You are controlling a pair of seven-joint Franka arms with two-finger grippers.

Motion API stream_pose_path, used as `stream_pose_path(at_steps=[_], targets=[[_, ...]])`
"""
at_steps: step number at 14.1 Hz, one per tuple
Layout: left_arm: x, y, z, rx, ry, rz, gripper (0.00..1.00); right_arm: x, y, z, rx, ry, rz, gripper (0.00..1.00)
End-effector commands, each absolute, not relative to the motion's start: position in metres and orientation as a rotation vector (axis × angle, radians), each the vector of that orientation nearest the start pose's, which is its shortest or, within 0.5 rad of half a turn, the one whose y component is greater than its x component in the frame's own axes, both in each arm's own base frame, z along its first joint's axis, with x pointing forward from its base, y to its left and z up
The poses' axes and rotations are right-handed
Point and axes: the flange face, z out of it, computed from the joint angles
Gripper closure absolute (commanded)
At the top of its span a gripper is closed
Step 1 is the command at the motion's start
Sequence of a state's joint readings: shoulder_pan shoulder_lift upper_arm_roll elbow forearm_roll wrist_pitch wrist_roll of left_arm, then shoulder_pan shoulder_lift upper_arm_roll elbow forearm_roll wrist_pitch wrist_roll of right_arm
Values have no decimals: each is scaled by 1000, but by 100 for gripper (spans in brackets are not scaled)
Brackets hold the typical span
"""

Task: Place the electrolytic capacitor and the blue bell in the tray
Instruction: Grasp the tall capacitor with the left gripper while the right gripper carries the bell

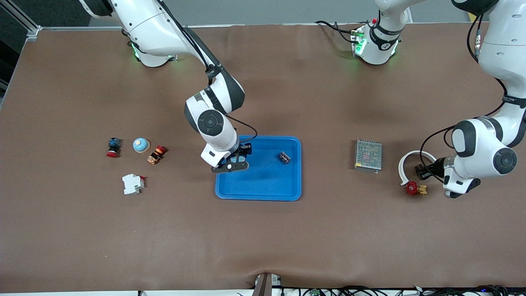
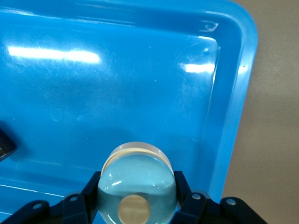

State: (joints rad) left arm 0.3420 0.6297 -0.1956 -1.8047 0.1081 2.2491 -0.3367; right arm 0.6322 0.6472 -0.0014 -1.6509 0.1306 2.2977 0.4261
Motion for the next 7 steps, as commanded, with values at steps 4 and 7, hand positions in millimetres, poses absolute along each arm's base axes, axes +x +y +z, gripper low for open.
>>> stream_pose_path(at_steps=[4,7], targets=[[647,52,264,-3125,-591,161,100,537,411,210,-3052,-171,26,46],[669,6,298,-3106,-649,176,100,530,417,201,-3046,-175,1,46]])
